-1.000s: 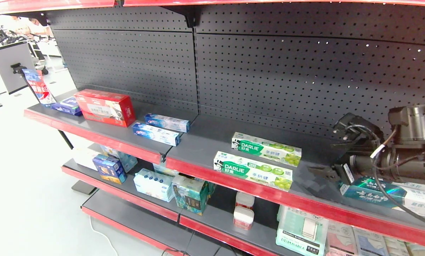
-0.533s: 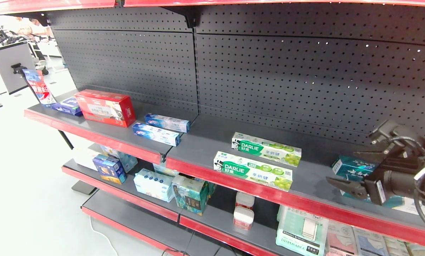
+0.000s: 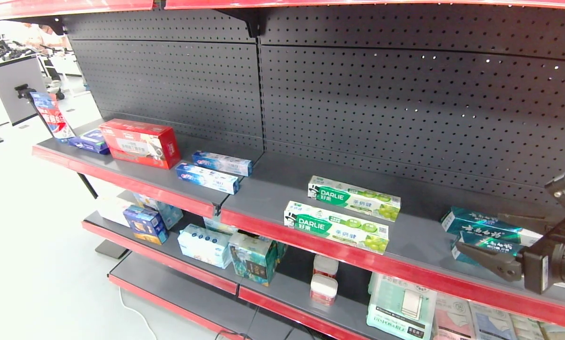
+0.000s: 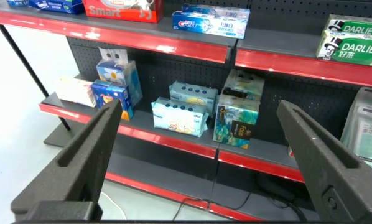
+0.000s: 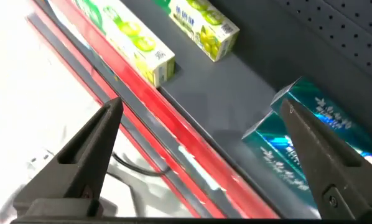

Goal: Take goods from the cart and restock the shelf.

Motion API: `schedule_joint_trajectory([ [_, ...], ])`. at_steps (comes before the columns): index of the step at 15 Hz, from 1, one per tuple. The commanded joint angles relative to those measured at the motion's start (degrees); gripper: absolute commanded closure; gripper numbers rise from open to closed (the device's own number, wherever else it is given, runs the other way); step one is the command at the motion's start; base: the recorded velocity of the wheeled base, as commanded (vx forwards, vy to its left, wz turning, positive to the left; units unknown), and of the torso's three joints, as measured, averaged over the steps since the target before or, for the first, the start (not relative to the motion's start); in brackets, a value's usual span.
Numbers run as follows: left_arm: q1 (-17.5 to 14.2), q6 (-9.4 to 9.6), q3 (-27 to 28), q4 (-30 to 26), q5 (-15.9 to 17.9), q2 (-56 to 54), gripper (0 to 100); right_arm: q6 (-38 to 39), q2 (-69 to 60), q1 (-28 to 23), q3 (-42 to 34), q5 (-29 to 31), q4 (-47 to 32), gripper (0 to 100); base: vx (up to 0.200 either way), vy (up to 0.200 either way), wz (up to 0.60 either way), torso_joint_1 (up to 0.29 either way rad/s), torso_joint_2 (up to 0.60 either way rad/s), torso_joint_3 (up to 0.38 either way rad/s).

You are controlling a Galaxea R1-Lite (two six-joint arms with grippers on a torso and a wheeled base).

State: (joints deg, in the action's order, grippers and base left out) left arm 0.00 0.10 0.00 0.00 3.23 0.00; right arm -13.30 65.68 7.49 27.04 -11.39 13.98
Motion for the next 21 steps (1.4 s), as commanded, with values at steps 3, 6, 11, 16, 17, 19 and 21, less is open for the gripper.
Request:
schedule_joint_trajectory([
  [3,0.0,-0.01,0.0,0.0,0.0,0.0,0,5.9,-5.7,0.0,-2.1,0.0,0.1,0,0.000,0.000,0.00,0.000,0.00,0.000],
  [6,0.0,-0.01,0.0,0.0,0.0,0.0,0,11.3,-13.5,-2.2,-4.8,0.0,0.0,0,0.000,0.000,0.00,0.000,0.00,0.000],
  [11,0.0,-0.01,0.0,0.0,0.0,0.0,0,8.4,-26.0,-9.0,-13.2,-3.7,-0.1,0,0.000,0.000,0.00,0.000,0.00,0.000],
  [16,0.0,-0.01,0.0,0.0,0.0,0.0,0,8.1,-36.6,-13.9,-16.8,-6.4,-0.7,0,0.000,0.000,0.00,0.000,0.00,0.000],
  [17,0.0,-0.01,0.0,0.0,0.0,0.0,0,8.1,-38.0,-14.0,-17.5,-5.8,-1.4,0,0.000,0.000,0.00,0.000,0.00,0.000],
  [19,0.0,-0.01,0.0,0.0,0.0,0.0,0,8.1,-42.9,-14.1,-18.7,-3.6,-7.4,0,0.000,0.000,0.00,0.000,0.00,0.000],
  [21,0.0,-0.01,0.0,0.0,0.0,0.0,0,7.8,-46.6,-14.0,-19.0,-1.8,-9.3,0,0.000,0.000,0.00,0.000,0.00,0.000],
])
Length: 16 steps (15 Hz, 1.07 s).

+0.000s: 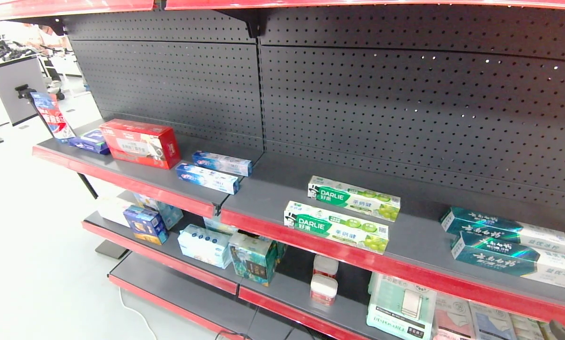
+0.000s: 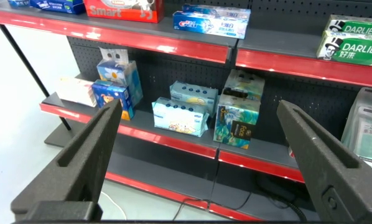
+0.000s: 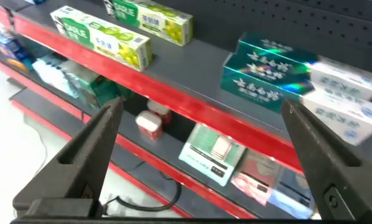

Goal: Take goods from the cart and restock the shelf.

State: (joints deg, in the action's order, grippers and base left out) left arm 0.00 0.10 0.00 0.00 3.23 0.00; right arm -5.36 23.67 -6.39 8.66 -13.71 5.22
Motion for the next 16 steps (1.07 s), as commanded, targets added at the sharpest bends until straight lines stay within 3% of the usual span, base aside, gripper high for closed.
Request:
schedule_joint_trajectory([
  [1,0.0,-0.01,0.0,0.0,0.0,0.0,0,-0.1,-5.4,-0.2,-0.7,1.8,-2.1,0,0.000,0.000,0.00,0.000,0.00,0.000],
  [4,0.0,-0.01,0.0,0.0,0.0,0.0,0,0.0,-11.1,1.1,-1.1,7.4,-7.3,0,0.000,0.000,0.00,0.000,0.00,0.000],
  [9,0.0,-0.01,0.0,0.0,0.0,0.0,0,0.3,-17.5,0.1,-2.9,6.9,-11.0,0,0.000,0.000,0.00,0.000,0.00,0.000],
  [14,0.0,-0.01,0.0,0.0,0.0,0.0,0,1.8,-18.1,0.1,-5.0,7.6,-10.3,0,0.000,0.000,0.00,0.000,0.00,0.000],
  [16,0.0,-0.01,0.0,0.0,0.0,0.0,0,1.6,-18.2,0.1,-8.4,8.4,-2.1,0,0.000,0.000,0.00,0.000,0.00,0.000],
])
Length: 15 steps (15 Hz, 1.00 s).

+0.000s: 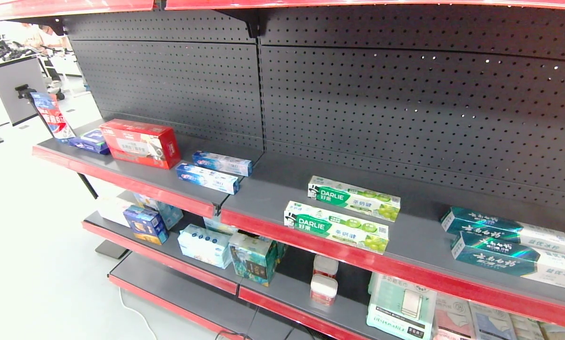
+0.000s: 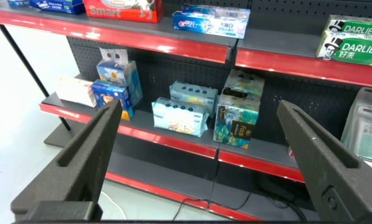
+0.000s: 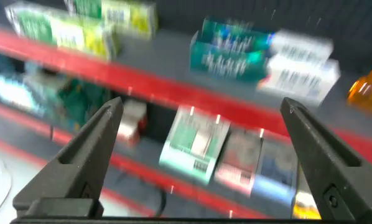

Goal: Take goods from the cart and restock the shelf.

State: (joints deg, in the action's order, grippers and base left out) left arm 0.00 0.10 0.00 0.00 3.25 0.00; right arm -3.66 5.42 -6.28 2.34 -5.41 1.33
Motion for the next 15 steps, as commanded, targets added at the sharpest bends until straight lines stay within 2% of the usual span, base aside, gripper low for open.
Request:
schedule_joint_trajectory([
  [1,0.0,-0.01,0.0,0.0,0.0,0.0,0,0.0,0.0,0.0,-2.3,0.4,2.7,0,0.000,0.000,0.00,0.000,0.00,0.000],
  [6,0.0,0.08,0.0,0.1,0.0,0.0,0,2.3,0.2,0.1,-2.3,3.4,-1.5,0,0.000,0.000,0.00,0.000,0.00,0.000],
  [12,0.0,2.10,0.8,0.7,1.3,0.0,0,3.2,0.1,0.0,-2.3,3.4,-1.4,0,0.000,0.000,0.00,0.000,0.00,0.000],
  [13,0.9,0.43,8.6,0.3,2.6,4.2,0,3.1,0.1,0.0,-2.3,3.4,-1.4,0,0.000,0.000,0.00,0.000,0.00,0.000],
  [14,1.8,-3.44,15.2,-0.7,2.5,12.1,0,3.0,0.1,0.0,-2.3,3.3,-1.4,0,0.000,0.000,0.00,0.000,0.00,0.000],
  [15,2.1,-5.28,19.2,-0.4,3.0,16.4,0,3.0,0.1,0.1,-2.3,3.3,-1.4,0,0.000,0.000,0.00,0.000,0.00,0.000],
])
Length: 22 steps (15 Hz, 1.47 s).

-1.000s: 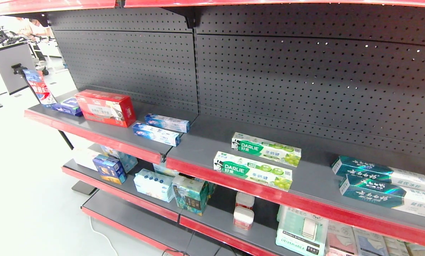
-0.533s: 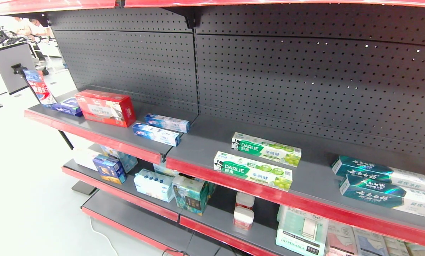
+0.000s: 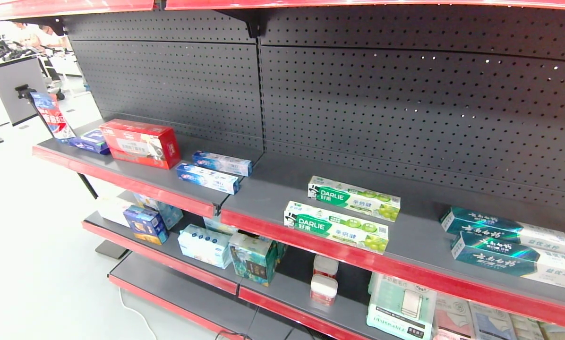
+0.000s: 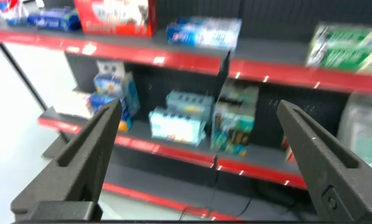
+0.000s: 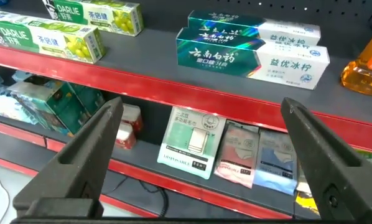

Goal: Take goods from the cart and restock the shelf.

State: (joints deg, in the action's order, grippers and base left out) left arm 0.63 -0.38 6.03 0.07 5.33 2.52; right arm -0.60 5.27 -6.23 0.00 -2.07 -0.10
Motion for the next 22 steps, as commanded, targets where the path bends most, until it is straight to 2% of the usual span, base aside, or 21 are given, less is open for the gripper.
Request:
schedule_joint_trajectory([
  [1,2.2,-4.10,13.7,-0.9,1.2,14.5,0,0.0,0.3,0.1,0.0,0.0,0.0,0,0.000,0.000,0.00,0.000,0.00,0.000],
  [4,2.2,-3.75,11.1,-1.5,0.7,14.4,0,0.0,0.3,0.1,0.0,-0.1,0.0,0,0.000,0.000,0.00,0.000,0.00,0.000],
  [12,2.2,-3.40,10.1,-1.6,-0.1,16.4,0,0.0,0.3,0.1,0.0,-0.1,0.0,0,0.000,0.000,-0.60,0.006,0.00,0.000],
  [22,2.2,-3.67,10.0,-1.7,-1.5,18.7,0,0.2,0.3,0.0,0.0,-0.1,0.0,0,0.000,0.000,0.00,0.000,0.00,0.000],
])
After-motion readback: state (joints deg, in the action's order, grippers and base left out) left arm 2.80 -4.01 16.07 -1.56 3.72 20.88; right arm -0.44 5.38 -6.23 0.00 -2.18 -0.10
